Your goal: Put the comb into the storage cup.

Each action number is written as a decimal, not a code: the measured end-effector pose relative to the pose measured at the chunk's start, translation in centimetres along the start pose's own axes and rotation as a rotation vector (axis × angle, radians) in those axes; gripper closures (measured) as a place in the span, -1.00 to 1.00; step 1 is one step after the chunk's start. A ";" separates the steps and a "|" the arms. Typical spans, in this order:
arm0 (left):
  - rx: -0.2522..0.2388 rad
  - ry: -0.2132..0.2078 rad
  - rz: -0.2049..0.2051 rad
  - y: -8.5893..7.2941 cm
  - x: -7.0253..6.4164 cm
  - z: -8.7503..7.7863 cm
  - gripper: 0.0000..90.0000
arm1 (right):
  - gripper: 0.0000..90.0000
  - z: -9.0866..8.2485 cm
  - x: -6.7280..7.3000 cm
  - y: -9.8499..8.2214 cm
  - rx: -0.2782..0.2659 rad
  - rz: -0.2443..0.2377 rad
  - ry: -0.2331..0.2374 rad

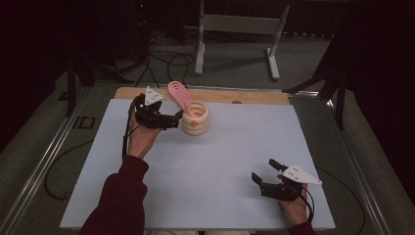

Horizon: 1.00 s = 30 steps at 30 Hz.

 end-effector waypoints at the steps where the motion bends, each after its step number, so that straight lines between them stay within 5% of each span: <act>1: 0.001 -0.005 0.002 -0.2 0.0 -0.2 -1.00 | -0.71 0.0 0.0 0.0 0.001 0.000 -0.001; 14: 0.007 -0.037 0.068 -3.4 -0.2 -2.4 -1.00 | -0.71 0.1 0.0 0.0 0.003 -0.004 -0.002; 30: -0.031 -0.042 0.048 -7.3 0.0 -5.9 -1.00 | -0.72 0.0 0.1 0.1 0.001 -0.002 -0.008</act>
Point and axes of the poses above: each handheld gripper's, and its own axes: z roughly forward along the jaws, y roughly out of its top, x roughly to its left, the point moved 10 cm from there along z, roughly forward along the jaws, and after that the axes turned 9 degrees about -z, right-handed, at the moved point
